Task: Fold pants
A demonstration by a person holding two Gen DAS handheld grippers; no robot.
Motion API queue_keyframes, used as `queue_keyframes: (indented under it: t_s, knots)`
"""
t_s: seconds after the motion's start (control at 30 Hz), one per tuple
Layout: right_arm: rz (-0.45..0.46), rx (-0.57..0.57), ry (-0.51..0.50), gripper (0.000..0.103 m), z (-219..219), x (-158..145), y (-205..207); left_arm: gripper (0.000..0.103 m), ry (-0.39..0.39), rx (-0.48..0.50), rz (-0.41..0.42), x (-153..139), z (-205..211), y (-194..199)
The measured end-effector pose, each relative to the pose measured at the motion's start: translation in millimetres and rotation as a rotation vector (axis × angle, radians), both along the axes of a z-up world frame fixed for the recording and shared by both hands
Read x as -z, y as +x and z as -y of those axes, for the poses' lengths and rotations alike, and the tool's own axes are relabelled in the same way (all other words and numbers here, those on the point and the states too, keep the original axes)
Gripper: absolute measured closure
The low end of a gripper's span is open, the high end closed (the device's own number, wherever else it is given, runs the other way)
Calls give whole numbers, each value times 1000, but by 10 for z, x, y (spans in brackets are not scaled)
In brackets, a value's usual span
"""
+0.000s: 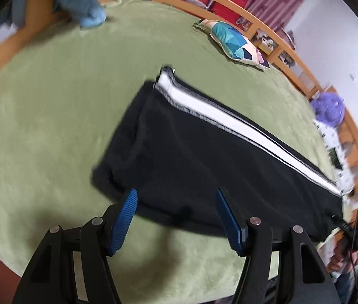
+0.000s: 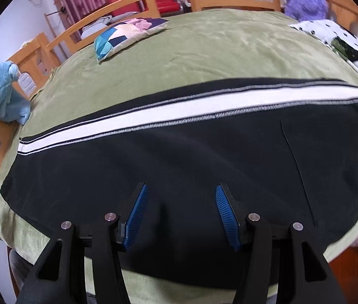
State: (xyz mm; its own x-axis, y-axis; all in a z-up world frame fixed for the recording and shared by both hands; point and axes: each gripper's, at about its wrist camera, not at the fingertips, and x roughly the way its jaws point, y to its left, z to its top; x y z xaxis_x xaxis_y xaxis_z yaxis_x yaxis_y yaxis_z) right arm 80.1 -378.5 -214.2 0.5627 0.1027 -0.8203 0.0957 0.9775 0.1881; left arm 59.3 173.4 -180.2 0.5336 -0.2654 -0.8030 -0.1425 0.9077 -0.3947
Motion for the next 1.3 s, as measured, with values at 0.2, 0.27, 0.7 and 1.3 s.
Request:
queue_keyframes:
  t_s: [0.2, 0.27, 0.7, 1.3]
  knots:
    - [-17, 43, -18, 48, 5, -36, -215, 47, -61, -62, 2, 216, -132, 40]
    - [-20, 62, -22, 48, 17, -56, -265, 47, -78, -67, 10, 262, -154, 87]
    - [-41, 128, 0, 48, 43, -10, -379, 98, -54, -111, 2, 257, -446, 166]
    - [21, -28, 35, 35, -4, 127, -563, 45, 58, 189, 36, -72, 970, 304]
